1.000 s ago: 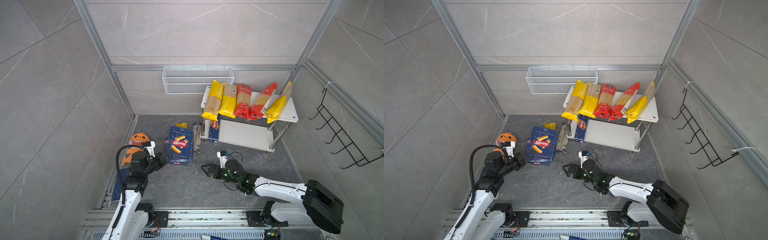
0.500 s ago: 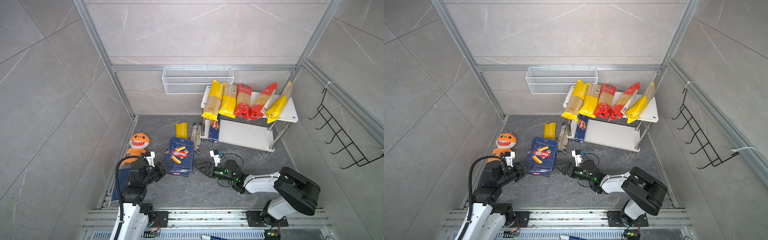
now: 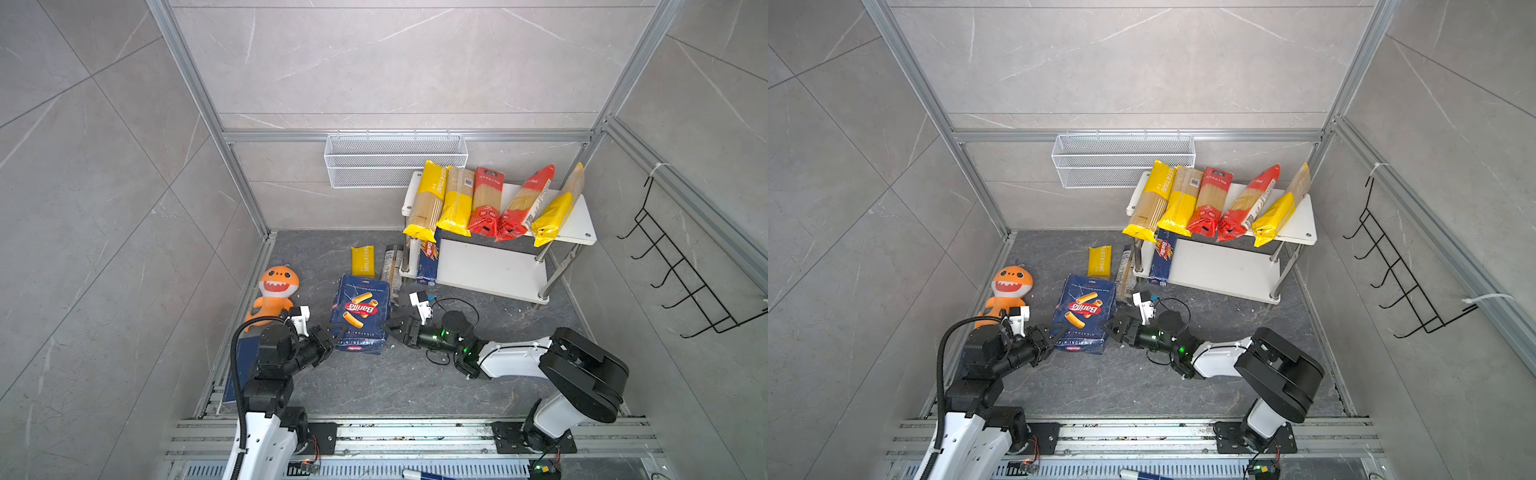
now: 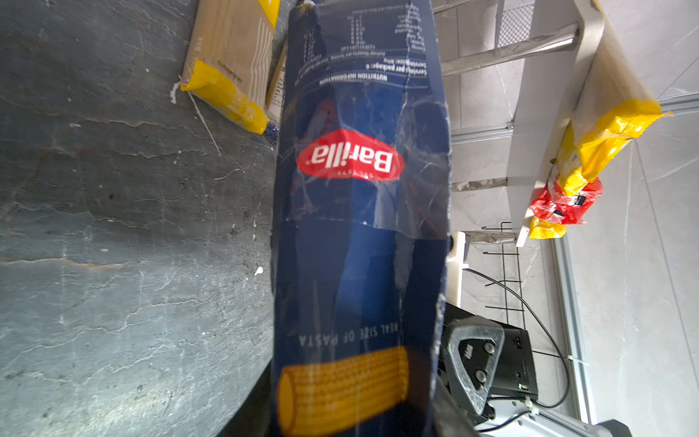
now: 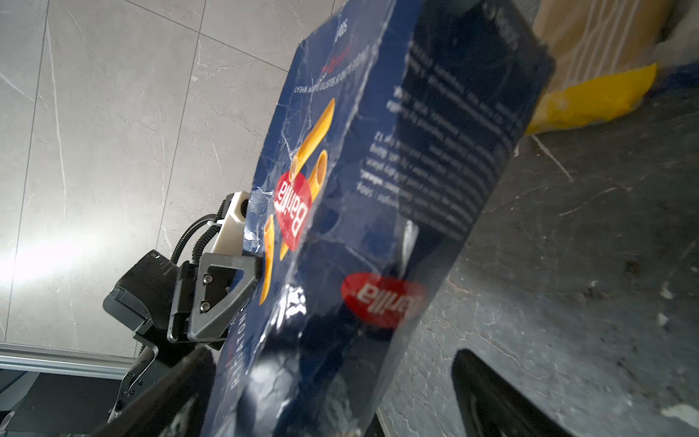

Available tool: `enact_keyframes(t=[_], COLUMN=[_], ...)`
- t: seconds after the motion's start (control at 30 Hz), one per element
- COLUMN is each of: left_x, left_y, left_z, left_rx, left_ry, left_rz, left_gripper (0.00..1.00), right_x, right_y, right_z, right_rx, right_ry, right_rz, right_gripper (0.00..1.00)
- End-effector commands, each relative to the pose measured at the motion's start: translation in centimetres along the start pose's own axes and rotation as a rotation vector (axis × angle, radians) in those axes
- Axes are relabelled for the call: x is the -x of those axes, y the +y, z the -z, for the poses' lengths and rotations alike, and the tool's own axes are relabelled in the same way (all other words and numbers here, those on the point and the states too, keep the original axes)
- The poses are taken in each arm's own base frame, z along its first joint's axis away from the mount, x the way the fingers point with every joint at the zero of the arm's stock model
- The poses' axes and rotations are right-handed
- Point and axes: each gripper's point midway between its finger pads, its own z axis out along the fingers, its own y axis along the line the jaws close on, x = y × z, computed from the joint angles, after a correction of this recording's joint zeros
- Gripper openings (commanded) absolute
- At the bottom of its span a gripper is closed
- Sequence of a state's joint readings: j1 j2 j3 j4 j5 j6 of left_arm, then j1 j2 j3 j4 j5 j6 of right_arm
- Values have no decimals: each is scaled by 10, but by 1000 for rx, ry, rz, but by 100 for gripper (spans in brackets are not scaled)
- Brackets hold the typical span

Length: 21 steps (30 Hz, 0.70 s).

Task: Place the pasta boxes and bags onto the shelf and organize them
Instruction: 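Hold the rigatoni box with the left gripper while the right gripper reaches to grasp it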

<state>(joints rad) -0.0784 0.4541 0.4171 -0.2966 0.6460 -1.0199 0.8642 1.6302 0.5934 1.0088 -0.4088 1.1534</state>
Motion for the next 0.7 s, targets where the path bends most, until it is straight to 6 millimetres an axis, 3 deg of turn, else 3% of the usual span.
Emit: enact_keyframes(t=[0.0, 0.47, 0.67], left_x=[8, -3, -6], left_y=[-74, -72, -71], left_z=[19, 13, 11], left_rx=[-253, -291, -289], left_ry=[-36, -3, 11], left_rz=[-177, -148, -155], left_gripper=[27, 28, 34], right_x=[2, -1, -4], right_y=[9, 34, 32], right_z=[-11, -42, -41], right_rx=[46, 95, 74], right_ry=[14, 62, 66], right_rz=[0, 38, 46], right_gripper=[99, 99, 88])
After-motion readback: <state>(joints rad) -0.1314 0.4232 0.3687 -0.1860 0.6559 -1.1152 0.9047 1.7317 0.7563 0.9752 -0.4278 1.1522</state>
